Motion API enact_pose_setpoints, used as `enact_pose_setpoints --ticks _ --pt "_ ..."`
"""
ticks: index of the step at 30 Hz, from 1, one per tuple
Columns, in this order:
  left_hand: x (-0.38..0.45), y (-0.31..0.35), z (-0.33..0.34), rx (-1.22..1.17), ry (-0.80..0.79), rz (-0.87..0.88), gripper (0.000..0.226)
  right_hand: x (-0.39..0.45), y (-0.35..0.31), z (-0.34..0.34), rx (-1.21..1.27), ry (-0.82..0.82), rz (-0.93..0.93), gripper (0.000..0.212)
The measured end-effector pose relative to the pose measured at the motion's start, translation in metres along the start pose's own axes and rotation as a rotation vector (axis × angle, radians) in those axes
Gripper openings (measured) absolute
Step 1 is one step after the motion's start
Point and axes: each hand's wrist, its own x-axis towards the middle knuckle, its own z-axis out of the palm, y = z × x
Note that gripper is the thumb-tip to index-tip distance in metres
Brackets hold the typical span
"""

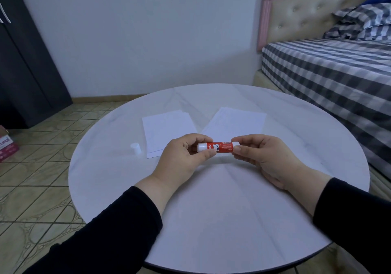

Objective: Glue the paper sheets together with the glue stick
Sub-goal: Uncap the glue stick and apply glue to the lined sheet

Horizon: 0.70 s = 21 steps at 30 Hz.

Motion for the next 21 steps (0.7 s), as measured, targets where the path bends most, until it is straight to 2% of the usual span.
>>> enact_pose_setpoints --ticks 5,12,15,18,21 --pt "0.000 0.000 -0.001 0.014 -0.015 -0.009 0.015 0.000 0.002 0.003 -0.103 0.009 -0.040 0.008" --pt "-0.001 0.004 -0.002 -0.027 -0.008 0.005 0.017 -0.005 -0.003 0.004 -0.143 0.011 -0.089 0.016" --pt "-0.001 0.008 -0.006 -0.035 -0.001 0.000 0.015 -0.008 -0.012 0.008 -0.358 0.015 -0.194 0.017" --pt "0.002 0.017 -0.009 -0.060 0.029 -0.003 0.015 -0.012 -0.021 0.011 -0.464 0.045 -0.324 0.025" --pt "0.004 0.027 -0.014 -0.109 0.031 -0.008 0.014 -0.016 -0.028 0.015 -0.749 0.132 -0.506 0.025"
